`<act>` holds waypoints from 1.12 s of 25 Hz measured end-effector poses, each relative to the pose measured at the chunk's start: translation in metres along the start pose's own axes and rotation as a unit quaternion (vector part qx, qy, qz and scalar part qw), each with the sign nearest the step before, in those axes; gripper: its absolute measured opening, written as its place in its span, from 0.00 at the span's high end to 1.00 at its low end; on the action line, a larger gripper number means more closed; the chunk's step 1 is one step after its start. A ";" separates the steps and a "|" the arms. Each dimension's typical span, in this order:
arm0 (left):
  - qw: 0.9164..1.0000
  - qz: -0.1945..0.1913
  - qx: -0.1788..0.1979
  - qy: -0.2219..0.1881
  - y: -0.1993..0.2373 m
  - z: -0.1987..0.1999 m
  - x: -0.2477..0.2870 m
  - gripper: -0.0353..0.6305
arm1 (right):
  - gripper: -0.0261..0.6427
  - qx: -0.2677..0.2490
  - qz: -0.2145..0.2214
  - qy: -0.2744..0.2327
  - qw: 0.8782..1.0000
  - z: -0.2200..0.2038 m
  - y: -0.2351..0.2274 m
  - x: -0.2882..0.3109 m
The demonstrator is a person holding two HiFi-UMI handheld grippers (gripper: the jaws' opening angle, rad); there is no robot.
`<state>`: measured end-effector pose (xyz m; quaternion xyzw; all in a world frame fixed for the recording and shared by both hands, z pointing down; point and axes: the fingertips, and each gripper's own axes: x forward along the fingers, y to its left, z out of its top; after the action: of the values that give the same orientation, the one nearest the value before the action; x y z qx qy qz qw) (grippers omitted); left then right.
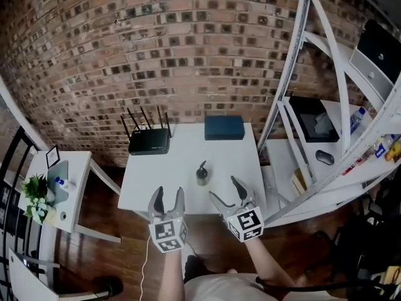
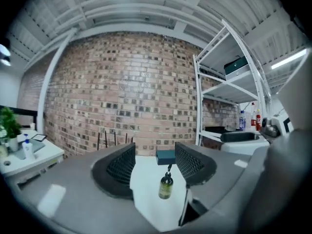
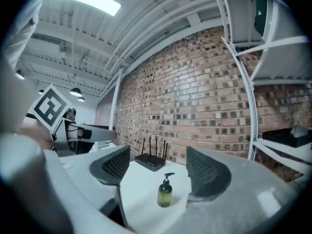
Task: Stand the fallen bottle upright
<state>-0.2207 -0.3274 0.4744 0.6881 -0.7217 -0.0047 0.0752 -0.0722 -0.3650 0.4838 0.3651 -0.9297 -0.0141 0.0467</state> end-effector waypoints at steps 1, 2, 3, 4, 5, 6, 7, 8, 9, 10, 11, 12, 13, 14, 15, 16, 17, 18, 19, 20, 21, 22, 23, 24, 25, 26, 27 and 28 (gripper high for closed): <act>1.000 0.012 0.003 -0.018 -0.014 0.008 -0.019 0.55 | 0.43 0.003 0.001 -0.003 1.000 0.002 0.001 -0.022; 0.999 0.015 0.011 -0.028 -0.030 0.013 -0.036 0.55 | 0.42 0.009 -0.001 -0.007 1.000 0.005 -0.001 -0.042; 0.999 0.012 0.020 -0.029 -0.047 0.015 -0.050 0.55 | 0.42 0.018 -0.005 -0.011 1.000 0.008 -0.006 -0.060; 0.999 0.009 0.028 -0.026 -0.062 0.015 -0.061 0.55 | 0.42 0.029 -0.011 -0.015 0.999 0.010 -0.011 -0.076; 0.999 0.007 0.034 -0.020 -0.075 0.012 -0.070 0.54 | 0.42 0.040 -0.017 -0.017 0.999 0.012 -0.017 -0.090; 0.999 0.007 0.039 -0.015 -0.085 0.008 -0.079 0.54 | 0.42 0.050 -0.021 -0.019 0.998 0.014 -0.021 -0.102; 0.999 0.009 0.043 -0.009 -0.092 0.002 -0.089 0.54 | 0.42 0.059 -0.024 -0.022 0.998 0.015 -0.023 -0.113; 0.999 0.012 0.045 -0.004 -0.097 -0.003 -0.097 0.54 | 0.42 0.064 -0.024 -0.027 0.997 0.018 -0.023 -0.122; 0.999 0.014 0.045 0.001 -0.100 -0.007 -0.104 0.54 | 0.42 0.068 -0.025 -0.034 0.997 0.022 -0.023 -0.129; 0.999 0.016 0.043 0.002 -0.102 -0.009 -0.108 0.54 | 0.42 0.067 -0.027 -0.042 0.996 0.027 -0.023 -0.134; 0.999 0.018 0.041 0.001 -0.104 -0.009 -0.111 0.54 | 0.42 0.064 -0.030 -0.047 0.996 0.032 -0.023 -0.139; 0.999 0.017 0.039 -0.001 -0.106 -0.008 -0.112 0.54 | 0.42 0.057 -0.035 -0.049 0.997 0.036 -0.024 -0.143; 0.999 0.014 0.039 -0.004 -0.110 -0.004 -0.112 0.54 | 0.42 0.046 -0.044 -0.046 0.997 0.038 -0.025 -0.147; 0.999 0.009 0.041 -0.009 -0.114 0.001 -0.110 0.54 | 0.42 0.034 -0.057 -0.040 0.997 0.039 -0.027 -0.150; 0.999 0.004 0.046 -0.014 -0.119 0.008 -0.107 0.54 | 0.42 0.022 -0.074 -0.032 0.996 0.039 -0.031 -0.152; 0.998 -0.003 0.054 -0.019 -0.123 0.015 -0.104 0.54 | 0.42 0.013 -0.092 -0.026 0.995 0.039 -0.036 -0.153; 0.998 -0.011 0.063 -0.023 -0.127 0.021 -0.102 0.54 | 0.42 0.010 -0.108 -0.024 0.994 0.042 -0.040 -0.154; 0.997 -0.018 0.072 -0.026 -0.130 0.025 -0.101 0.54 | 0.42 0.009 -0.121 -0.026 0.992 0.046 -0.044 -0.154; 0.996 -0.022 0.080 -0.031 -0.130 0.030 -0.102 0.54 | 0.42 0.007 -0.132 -0.030 0.991 0.052 -0.046 -0.155; 0.995 -0.022 0.086 -0.036 -0.128 0.035 -0.104 0.54 | 0.42 0.005 -0.140 -0.035 0.989 0.058 -0.049 -0.154; 0.995 -0.021 0.091 -0.041 -0.124 0.040 -0.106 0.53 | 0.42 0.003 -0.148 -0.038 0.988 0.064 -0.050 -0.153; 0.994 -0.021 0.093 -0.044 -0.119 0.044 -0.108 0.53 | 0.42 0.003 -0.153 -0.040 0.987 0.070 -0.050 -0.151; 0.994 -0.020 0.094 -0.045 -0.114 0.046 -0.111 0.52 | 0.42 0.002 -0.156 -0.038 0.987 0.073 -0.047 -0.149; 0.995 -0.019 0.092 -0.041 -0.107 0.044 -0.114 0.51 | 0.42 -0.003 -0.156 -0.030 0.987 0.073 -0.041 -0.147; 0.995 -0.017 0.089 -0.033 -0.099 0.039 -0.117 0.51 | 0.42 -0.012 -0.154 -0.016 0.988 0.071 -0.033 -0.145; 0.996 -0.017 0.084 -0.024 -0.091 0.033 -0.119 0.50 | 0.42 -0.024 -0.151 -0.002 0.988 0.069 -0.023 -0.142; 0.997 -0.018 0.078 -0.017 -0.084 0.028 -0.120 0.48 | 0.42 -0.032 -0.145 0.009 0.989 0.067 -0.013 -0.139; 0.997 -0.020 0.073 -0.011 -0.078 0.025 -0.120 0.46 | 0.42 -0.037 -0.139 0.014 0.989 0.068 -0.003 -0.135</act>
<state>-0.1411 -0.2144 0.4291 0.7057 -0.7072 0.0393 0.0169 0.0220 -0.2761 0.4060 0.4894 -0.8678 -0.0495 0.0704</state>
